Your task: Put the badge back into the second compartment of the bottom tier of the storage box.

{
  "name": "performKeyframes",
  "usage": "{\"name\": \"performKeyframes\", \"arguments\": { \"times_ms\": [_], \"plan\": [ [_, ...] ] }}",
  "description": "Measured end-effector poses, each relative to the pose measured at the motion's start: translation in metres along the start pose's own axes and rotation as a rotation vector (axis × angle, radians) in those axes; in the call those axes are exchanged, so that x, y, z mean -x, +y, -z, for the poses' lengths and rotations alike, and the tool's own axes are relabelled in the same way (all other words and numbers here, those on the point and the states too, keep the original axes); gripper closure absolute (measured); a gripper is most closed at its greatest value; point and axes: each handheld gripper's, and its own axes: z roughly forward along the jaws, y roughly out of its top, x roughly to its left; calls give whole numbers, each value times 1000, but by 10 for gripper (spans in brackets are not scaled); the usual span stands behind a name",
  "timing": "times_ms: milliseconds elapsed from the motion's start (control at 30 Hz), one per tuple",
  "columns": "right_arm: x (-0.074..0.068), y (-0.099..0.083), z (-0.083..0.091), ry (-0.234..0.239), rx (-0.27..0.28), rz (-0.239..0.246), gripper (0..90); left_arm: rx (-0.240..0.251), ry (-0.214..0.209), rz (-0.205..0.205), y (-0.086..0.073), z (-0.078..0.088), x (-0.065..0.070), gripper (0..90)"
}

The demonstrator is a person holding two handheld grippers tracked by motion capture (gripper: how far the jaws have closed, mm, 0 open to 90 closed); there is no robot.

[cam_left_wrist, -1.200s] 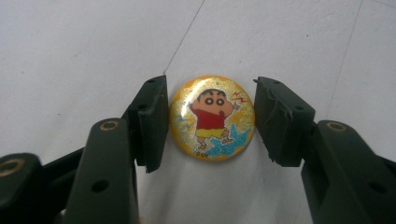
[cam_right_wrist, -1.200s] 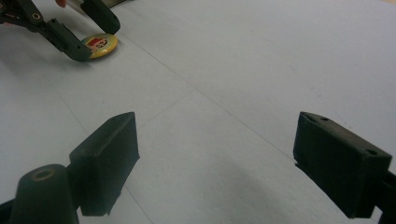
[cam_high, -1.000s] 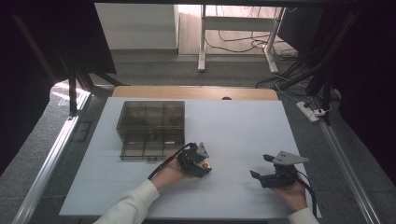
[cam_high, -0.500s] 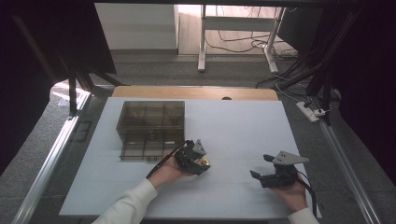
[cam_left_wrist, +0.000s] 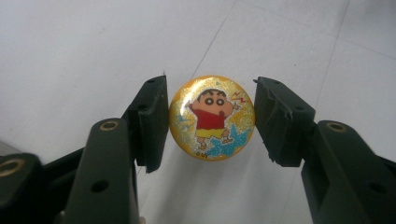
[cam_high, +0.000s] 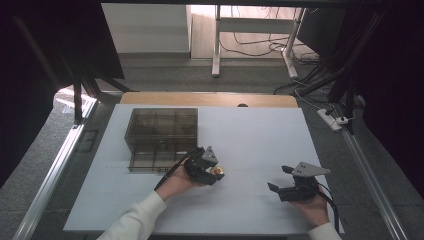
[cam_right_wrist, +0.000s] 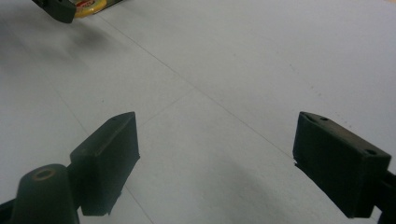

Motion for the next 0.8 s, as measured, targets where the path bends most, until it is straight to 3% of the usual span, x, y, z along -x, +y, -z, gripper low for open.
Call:
{"name": "performKeyframes", "arguments": {
  "times_ms": [800],
  "plan": [
    [0,0,0,0,0,0,139,94,24,31,-2,36,-6,463]
  ]
}}
